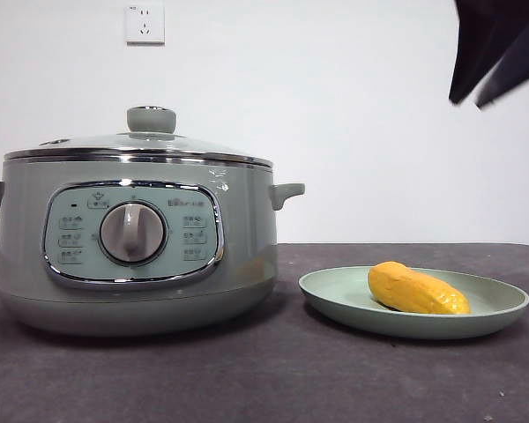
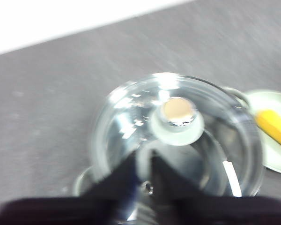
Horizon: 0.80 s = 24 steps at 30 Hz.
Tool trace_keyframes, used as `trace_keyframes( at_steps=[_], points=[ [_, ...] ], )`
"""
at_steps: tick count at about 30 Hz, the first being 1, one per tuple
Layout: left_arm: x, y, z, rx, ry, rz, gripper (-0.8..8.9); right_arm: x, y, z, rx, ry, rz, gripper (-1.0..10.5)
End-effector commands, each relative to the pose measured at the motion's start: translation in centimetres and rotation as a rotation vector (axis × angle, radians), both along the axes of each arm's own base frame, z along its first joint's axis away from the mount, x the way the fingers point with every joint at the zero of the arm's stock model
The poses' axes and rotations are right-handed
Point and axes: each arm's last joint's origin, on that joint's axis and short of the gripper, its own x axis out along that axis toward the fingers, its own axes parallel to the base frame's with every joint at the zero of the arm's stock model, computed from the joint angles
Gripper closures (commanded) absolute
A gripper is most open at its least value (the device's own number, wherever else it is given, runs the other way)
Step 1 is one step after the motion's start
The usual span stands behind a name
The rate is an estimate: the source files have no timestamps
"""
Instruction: Take the corn out from the steamer,put the corn on the plate,close the lid
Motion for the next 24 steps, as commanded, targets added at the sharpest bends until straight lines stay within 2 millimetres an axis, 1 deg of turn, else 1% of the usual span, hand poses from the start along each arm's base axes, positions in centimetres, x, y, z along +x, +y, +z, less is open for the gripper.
trace_keyframes(
  at_steps=[1, 3, 4, 6, 8, 11, 13, 15, 18, 24],
  points=[
    [-1.2, 0.6, -3.1, -0.024, -0.011, 0.039, 8.22, -1.6, -0.1, -0.1, 0.032, -0.088, 0.038, 9.6],
    [-2.3, 1.2, -5.8, -0.052, -0.038, 0.05, 8.22, -3.4, -0.5, -0.8, 0.074, -0.185, 0.048, 9.6],
    [-2.8, 1.4, -6.8, -0.059, -0.048, 0.051, 8.22, -4.1, -0.8, -1.4, 0.081, -0.22, 0.043, 9.6],
    [-3.5, 1.8, -8.1, -0.064, -0.065, 0.057, 8.22, -5.2, -1.3, -2.6, 0.092, -0.268, 0.031, 9.6],
    [-4.3, 2.2, -9.1, -0.072, -0.09, 0.064, 8.22, -6.3, -1.8, -4.3, 0.12, -0.308, 0.008, 9.6],
    [-5.1, 2.6, -9.6, -0.084, -0.116, 0.067, 8.22, -7.4, -2.7, -6.5, 0.154, -0.325, -0.059, 9.6],
    [-5.2, 2.7, -9.6, -0.083, -0.113, 0.067, 8.19, -7.8, -3.1, -7.1, 0.177, -0.306, -0.142, 9.5],
    [-5.2, 2.7, -9.8, -0.076, -0.1, 0.067, 8.17, -7.9, -3.4, -7.2, 0.212, -0.29, -0.252, 9.4],
    [-5.3, 2.7, -10.0, -0.065, -0.077, 0.064, 8.16, -7.9, -3.6, -7.2, 0.26, -0.298, -0.346, 9.4],
    [-5.3, 2.7, -10.1, -0.059, -0.067, 0.066, 8.17, -7.9, -3.6, -7.2, 0.263, -0.293, -0.349, 9.4]
  ],
)
